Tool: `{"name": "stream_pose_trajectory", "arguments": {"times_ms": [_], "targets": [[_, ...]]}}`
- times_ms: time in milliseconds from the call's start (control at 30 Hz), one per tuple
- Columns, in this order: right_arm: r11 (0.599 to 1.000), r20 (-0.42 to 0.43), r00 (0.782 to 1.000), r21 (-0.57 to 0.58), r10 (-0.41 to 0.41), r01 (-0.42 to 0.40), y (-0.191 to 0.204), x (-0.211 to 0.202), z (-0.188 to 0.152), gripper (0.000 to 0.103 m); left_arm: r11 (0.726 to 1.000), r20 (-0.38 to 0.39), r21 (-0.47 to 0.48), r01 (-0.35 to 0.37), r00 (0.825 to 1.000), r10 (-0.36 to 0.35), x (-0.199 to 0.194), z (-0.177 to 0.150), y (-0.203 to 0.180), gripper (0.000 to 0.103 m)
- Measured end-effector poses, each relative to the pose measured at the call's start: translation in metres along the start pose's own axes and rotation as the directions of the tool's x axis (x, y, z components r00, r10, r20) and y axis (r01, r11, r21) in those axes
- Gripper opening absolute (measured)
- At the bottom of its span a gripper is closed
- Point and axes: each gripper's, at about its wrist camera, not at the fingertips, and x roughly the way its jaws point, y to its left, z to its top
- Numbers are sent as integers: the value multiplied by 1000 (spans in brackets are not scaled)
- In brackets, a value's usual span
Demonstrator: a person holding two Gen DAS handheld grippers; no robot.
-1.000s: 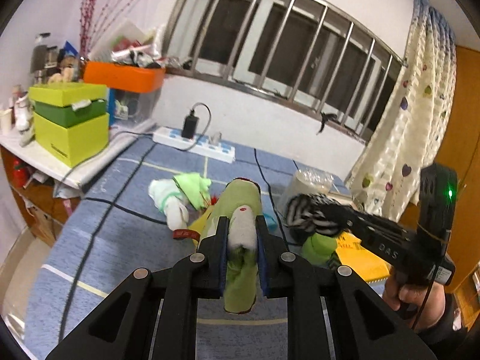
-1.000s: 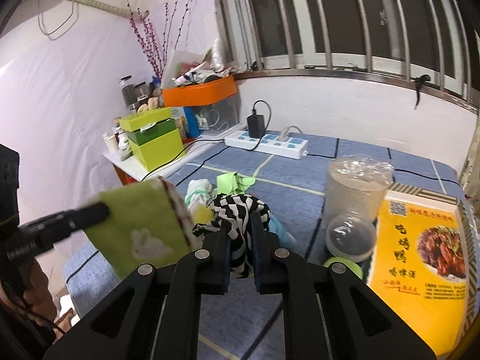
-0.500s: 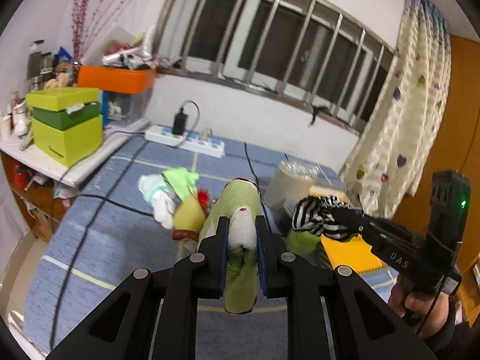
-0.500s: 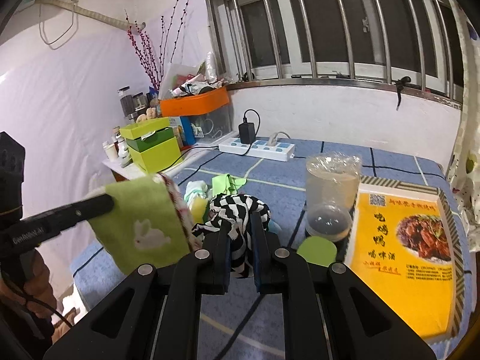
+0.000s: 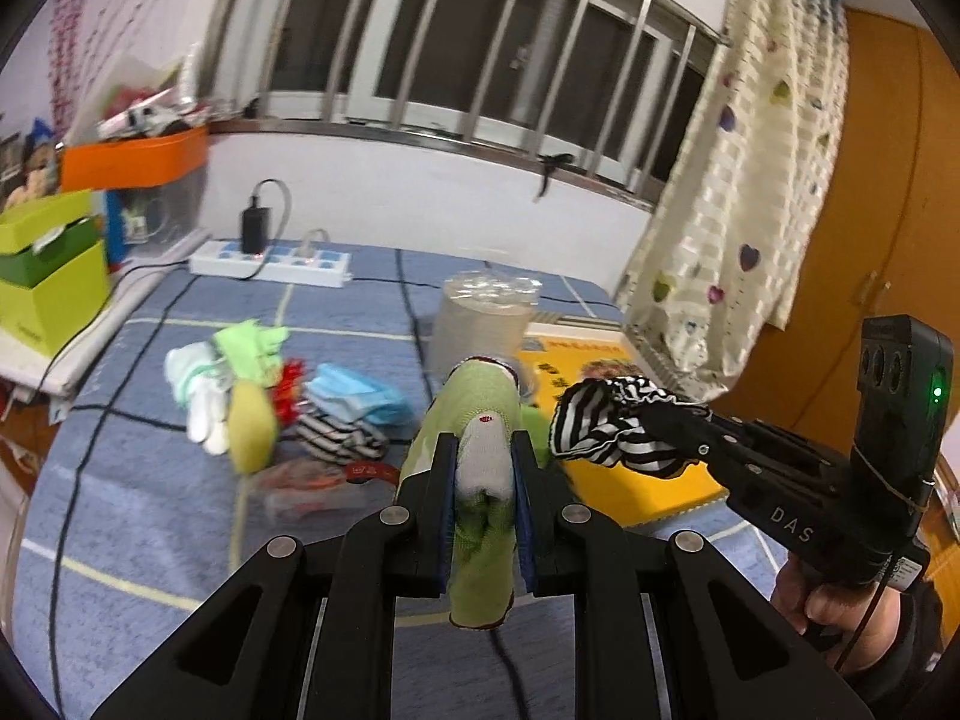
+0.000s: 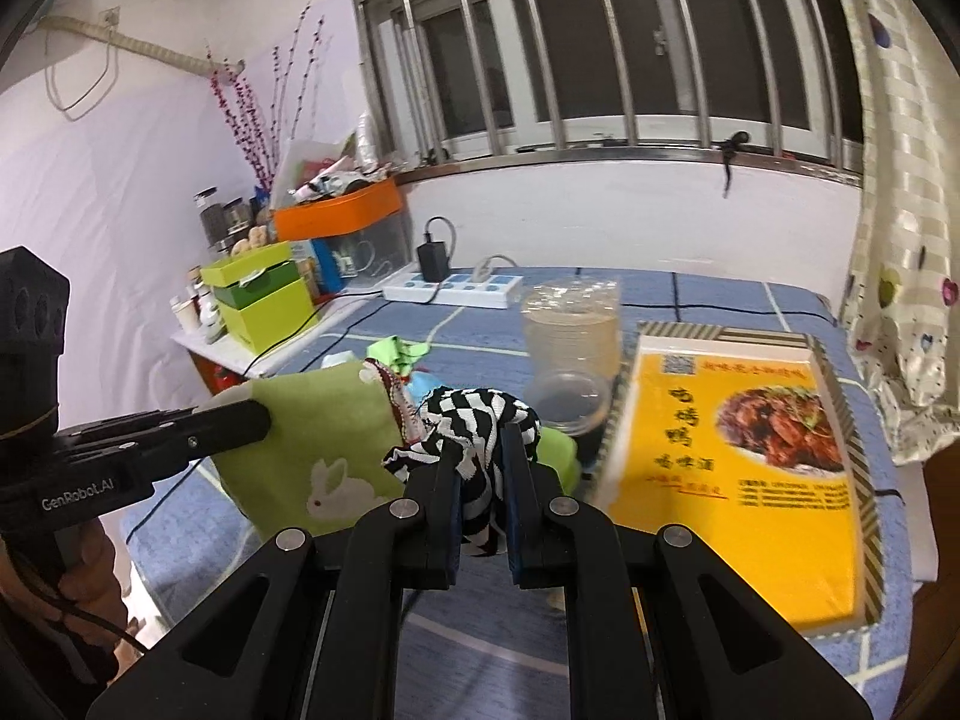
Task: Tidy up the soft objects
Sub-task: 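Carry the green cloth with the left tool while the right tool carries the striped cloth to the yellow box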
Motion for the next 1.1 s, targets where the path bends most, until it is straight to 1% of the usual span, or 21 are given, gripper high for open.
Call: {"name": "stream_pose_trajectory", "arguments": {"times_ms": [333, 600, 833, 1100], "targets": [[995, 18, 996, 50, -82, 81, -38, -19, -2, 12, 991, -17, 87, 100, 995, -99, 26, 16, -50, 16], [985, 6, 989, 98, -145, 144, -71, -23, -4, 12, 975, -54, 134, 178, 984, -172, 60, 25, -84, 16], [973, -28, 983, 141, -183, 185, -98, -15, -10, 12, 965, -87, 146, 217, 975, -206, 92, 30, -100, 16], [959, -86, 974, 175, -211, 223, -123, 3, -19, 12, 955, -152, 151, 255, 961, -232, 138, 27, -115, 16]]}}
